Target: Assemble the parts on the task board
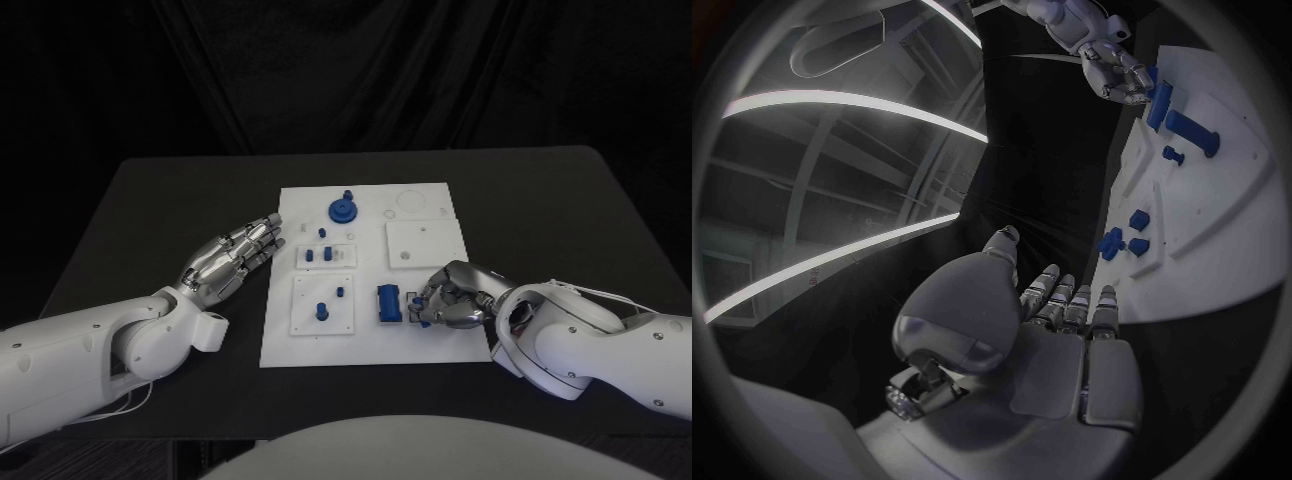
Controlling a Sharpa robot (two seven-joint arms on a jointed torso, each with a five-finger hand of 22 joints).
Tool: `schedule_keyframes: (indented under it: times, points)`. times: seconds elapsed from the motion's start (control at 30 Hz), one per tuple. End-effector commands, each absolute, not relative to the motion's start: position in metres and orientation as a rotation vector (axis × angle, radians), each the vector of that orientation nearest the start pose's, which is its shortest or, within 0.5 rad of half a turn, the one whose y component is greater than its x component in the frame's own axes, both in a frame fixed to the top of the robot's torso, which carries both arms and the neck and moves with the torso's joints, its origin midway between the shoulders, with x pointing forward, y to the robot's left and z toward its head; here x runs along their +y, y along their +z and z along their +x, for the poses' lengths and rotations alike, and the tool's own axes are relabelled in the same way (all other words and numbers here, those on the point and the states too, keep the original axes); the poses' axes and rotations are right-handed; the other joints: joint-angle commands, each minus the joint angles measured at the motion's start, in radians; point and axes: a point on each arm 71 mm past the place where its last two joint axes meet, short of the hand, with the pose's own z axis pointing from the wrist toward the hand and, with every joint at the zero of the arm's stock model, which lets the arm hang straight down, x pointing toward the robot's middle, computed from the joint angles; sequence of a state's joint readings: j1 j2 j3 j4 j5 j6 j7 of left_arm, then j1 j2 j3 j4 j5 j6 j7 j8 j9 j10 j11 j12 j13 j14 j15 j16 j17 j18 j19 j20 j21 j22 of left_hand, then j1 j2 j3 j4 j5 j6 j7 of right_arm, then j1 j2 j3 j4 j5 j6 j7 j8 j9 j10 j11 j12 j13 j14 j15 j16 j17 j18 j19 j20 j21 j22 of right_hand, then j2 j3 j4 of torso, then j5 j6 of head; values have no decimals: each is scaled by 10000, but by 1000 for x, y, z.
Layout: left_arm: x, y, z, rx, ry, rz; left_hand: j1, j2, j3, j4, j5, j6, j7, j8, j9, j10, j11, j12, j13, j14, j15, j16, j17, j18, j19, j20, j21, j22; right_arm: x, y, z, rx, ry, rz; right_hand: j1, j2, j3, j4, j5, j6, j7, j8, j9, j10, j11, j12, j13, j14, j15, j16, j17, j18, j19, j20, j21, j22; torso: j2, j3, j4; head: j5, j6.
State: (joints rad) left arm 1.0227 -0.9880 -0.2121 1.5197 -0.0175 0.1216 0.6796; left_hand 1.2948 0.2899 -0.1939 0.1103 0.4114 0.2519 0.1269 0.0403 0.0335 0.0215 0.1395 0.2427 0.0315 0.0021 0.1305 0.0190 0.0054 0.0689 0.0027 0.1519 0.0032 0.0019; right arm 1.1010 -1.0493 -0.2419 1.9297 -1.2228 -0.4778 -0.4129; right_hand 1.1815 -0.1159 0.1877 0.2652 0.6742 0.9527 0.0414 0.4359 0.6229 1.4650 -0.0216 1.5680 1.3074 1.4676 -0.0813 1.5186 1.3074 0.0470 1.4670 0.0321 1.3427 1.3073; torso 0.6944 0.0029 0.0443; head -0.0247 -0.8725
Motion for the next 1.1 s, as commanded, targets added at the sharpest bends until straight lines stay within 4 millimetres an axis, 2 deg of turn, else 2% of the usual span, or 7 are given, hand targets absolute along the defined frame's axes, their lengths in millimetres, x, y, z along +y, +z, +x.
schedule_keyframes:
  times: [0.03, 0.1, 0.27, 0.53, 0.87, 0.9, 1.1]
  points:
    - [265, -288, 404, 14723, -18928, -11577, 82, 8, 38, -26, 58, -7, 72, -39, 3, -17, 71, 39, 0, 12, 70, 48, 9, 199, -1, 42, -12, 0, -208, -261, 352, 19985, 6120, 3279, -165, 6, 13, 153, -238, 30, -20, 118, 54, 1058, -86, 28, 2634, 773, -81, 43, 1447, 94, 90, -91, 40, 1889, 1, 7, 12, -16, -1]
    - [265, -288, 404, 14726, -18935, -11578, 82, 8, 38, -26, 58, -7, 72, -39, 3, -17, 71, 39, 0, 12, 70, 48, 9, 199, -1, 42, -12, 0, -208, -261, 352, 19982, 6075, 3316, -253, 37, -3, 224, -477, 38, -36, 191, 102, 1058, -101, 28, 2634, 773, -95, 40, 1442, 98, 88, -106, 25, 1884, -1, 2, 10, -13, -1]
    - [265, -288, 404, 14732, -18926, -11582, 82, 8, 38, -26, 58, -7, 72, -39, 3, -17, 71, 39, 0, 12, 70, 48, 9, 199, -1, 42, -12, 0, -209, -262, 354, 20017, 5931, 3366, -254, 37, -3, 225, -484, 38, -37, 193, 104, 1058, -102, 28, 2634, 773, -95, 41, 1443, 97, 88, -107, 27, 1885, 8, 0, 5, 17, -1]
    - [265, -288, 404, 14745, -18922, -11589, 82, 8, 38, -26, 58, -7, 72, -39, 3, -17, 71, 39, 0, 12, 70, 48, 9, 199, -1, 42, -12, 0, -209, -265, 356, 20242, 5578, 3247, -532, 106, -77, 251, -1140, -106, -14, 270, 185, 1058, -87, 28, 2634, 757, -90, 9, 1375, 118, 50, -113, -74, 1853, 2, -7, 9, 3, -1]
    - [264, -289, 404, 14776, -18930, -11598, 82, 8, 38, -26, 58, -7, 72, -39, 3, -17, 71, 39, 0, 12, 70, 48, 9, 199, -1, 42, -12, 0, -209, -267, 360, 20279, 5414, 3138, -563, 111, -102, 239, -1425, -168, -1, 301, 215, 1058, -74, 28, 2634, 750, -79, -3, 1352, 123, 39, -103, -101, 1845, 1, -6, 5, 26, -1]
    - [264, -289, 404, 14778, -18929, -11599, 82, 8, 38, -26, 58, -7, 72, -39, 3, -17, 71, 39, 0, 12, 70, 48, 9, 199, -1, 42, -12, 0, -209, -267, 360, 20277, 5417, 3133, -665, 150, -153, 250, -1866, -180, 9, 330, 234, 1058, -63, 28, 2634, 750, -66, -4, 1351, 123, 35, -94, -111, 1843, 2, -5, 4, 32, -1]
    - [264, -289, 404, 14792, -18924, -11605, 82, 8, 38, -26, 58, -7, 72, -39, 3, -17, 71, 39, 0, 12, 70, 48, 9, 199, -1, 42, -12, 0, -208, -267, 360, 20152, 5514, 3139, -873, 241, -270, 264, -2523, -223, 29, 378, 262, 1058, -44, 28, 2634, 746, -52, -13, 1332, 126, 35, -78, -122, 1842, -3, -8, 1, 39, -1]
